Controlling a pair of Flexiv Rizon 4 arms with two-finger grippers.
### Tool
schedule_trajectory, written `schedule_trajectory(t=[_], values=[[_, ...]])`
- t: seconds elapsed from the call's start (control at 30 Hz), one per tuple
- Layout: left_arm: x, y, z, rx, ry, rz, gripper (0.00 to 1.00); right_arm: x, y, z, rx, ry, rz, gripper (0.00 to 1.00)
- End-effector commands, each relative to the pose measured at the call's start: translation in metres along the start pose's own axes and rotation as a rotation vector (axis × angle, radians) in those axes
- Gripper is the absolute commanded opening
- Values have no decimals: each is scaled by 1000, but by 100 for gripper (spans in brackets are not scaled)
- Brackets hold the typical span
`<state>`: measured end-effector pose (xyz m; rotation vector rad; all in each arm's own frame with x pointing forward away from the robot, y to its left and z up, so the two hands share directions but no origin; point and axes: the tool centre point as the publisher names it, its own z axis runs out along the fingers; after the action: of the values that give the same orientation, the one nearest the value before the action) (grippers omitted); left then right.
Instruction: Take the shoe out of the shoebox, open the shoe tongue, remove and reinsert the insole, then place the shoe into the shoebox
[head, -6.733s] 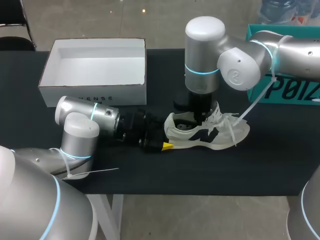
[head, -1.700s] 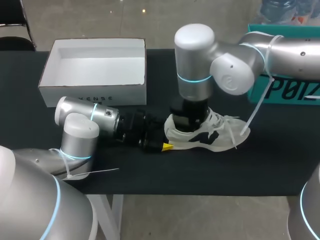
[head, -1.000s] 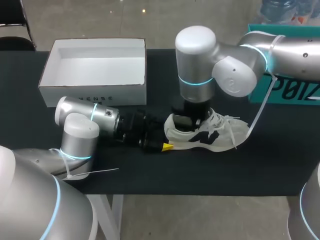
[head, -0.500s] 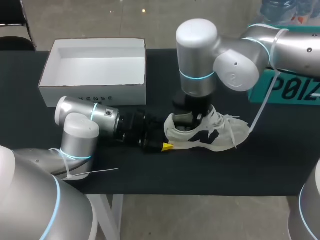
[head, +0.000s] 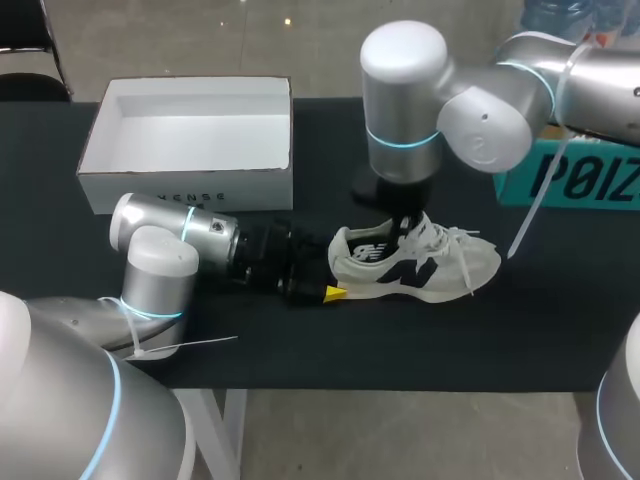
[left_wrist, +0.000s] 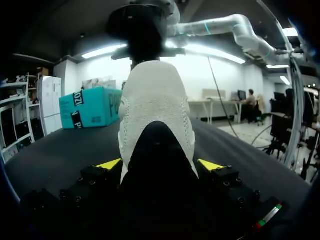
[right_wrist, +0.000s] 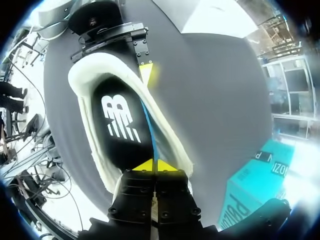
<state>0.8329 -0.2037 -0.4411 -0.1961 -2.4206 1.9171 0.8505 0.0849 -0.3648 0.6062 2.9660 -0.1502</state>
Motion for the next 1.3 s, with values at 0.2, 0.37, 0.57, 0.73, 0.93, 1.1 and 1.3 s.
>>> schedule_trajectory(t=[0.2,0.37,0.57,0.73,0.93,1.1,1.3], values=[[2,9,6,-1,-1,0,0,-10,-15,0,21,5,17,0],[2,9,6,-1,-1,0,0,-11,-30,3,31,9,47,0],[2,9,6,-1,-1,0,0,-10,-48,-2,32,-5,88,0],[2,9,6,-1,-1,0,0,-9,-48,-6,20,-12,96,0],[2,9,6,-1,-1,0,0,-8,-29,-6,0,-10,56,0],[2,9,6,-1,-1,0,0,-8,-9,-5,-18,-3,19,0],[2,9,6,-1,-1,0,0,-8,8,-6,-37,3,-8,0]])
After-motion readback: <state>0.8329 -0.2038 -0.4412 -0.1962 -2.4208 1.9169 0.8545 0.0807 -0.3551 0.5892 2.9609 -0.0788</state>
